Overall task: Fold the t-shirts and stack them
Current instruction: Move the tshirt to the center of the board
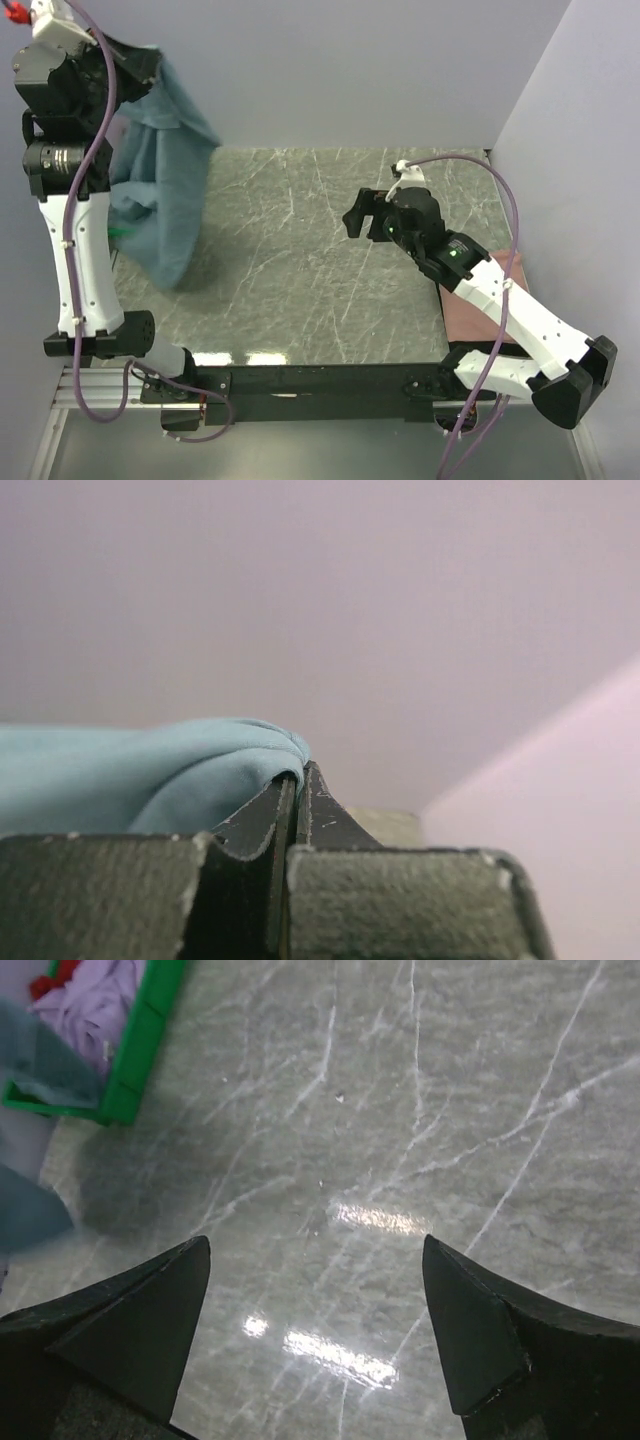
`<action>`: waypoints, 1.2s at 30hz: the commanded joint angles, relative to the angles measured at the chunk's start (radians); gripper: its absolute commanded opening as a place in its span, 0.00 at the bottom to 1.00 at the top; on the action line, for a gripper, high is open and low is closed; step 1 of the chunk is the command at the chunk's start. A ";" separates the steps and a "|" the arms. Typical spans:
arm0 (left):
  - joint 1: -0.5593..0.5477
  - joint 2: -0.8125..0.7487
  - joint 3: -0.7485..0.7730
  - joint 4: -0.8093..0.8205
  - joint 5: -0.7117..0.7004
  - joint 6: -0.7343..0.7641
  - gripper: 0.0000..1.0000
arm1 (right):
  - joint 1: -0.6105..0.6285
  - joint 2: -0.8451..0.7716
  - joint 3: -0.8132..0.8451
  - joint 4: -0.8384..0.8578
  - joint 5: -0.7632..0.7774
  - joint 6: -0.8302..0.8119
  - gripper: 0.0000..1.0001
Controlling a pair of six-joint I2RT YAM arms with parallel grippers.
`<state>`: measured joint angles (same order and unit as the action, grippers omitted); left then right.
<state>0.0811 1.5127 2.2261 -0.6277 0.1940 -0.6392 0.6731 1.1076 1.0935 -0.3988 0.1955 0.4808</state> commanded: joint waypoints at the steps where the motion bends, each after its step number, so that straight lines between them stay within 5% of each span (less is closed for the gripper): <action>1: -0.075 -0.031 0.086 0.088 0.120 -0.002 0.00 | -0.007 -0.025 0.048 0.037 0.005 -0.007 0.92; 9: -0.309 -0.013 -0.103 0.190 0.093 -0.037 0.01 | -0.009 -0.086 -0.037 0.077 0.009 0.019 0.92; 15: -0.443 0.226 -0.182 0.332 0.108 -0.095 0.05 | -0.009 -0.072 -0.138 0.123 0.021 0.064 0.92; 18: -0.503 0.538 0.020 0.266 0.111 -0.071 0.24 | -0.010 -0.051 -0.201 0.158 0.033 0.088 0.92; 19: -0.511 0.596 0.077 0.238 0.105 -0.076 0.41 | -0.010 -0.045 -0.214 0.166 0.035 0.096 0.92; 21: -0.508 0.668 0.141 0.169 0.070 -0.096 0.50 | -0.010 -0.034 -0.251 0.164 0.032 0.105 0.91; 23: -0.504 0.620 0.037 0.245 0.024 -0.102 0.60 | -0.010 -0.025 -0.302 0.163 0.019 0.125 0.90; 25: -0.488 0.469 -0.222 0.311 -0.072 -0.129 0.64 | -0.010 -0.028 -0.351 0.204 -0.017 0.131 0.87; 31: -0.381 0.049 -0.820 0.335 -0.267 -0.263 0.64 | -0.003 0.063 -0.440 0.281 -0.059 0.156 0.82; 36: -0.247 -0.259 -1.210 0.283 -0.286 -0.321 0.59 | -0.004 0.211 -0.371 0.343 -0.099 0.182 0.76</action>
<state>-0.2081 1.3838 1.1835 -0.3481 -0.0265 -0.9001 0.6674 1.2530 0.6571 -0.1627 0.1284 0.6334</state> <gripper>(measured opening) 0.606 0.778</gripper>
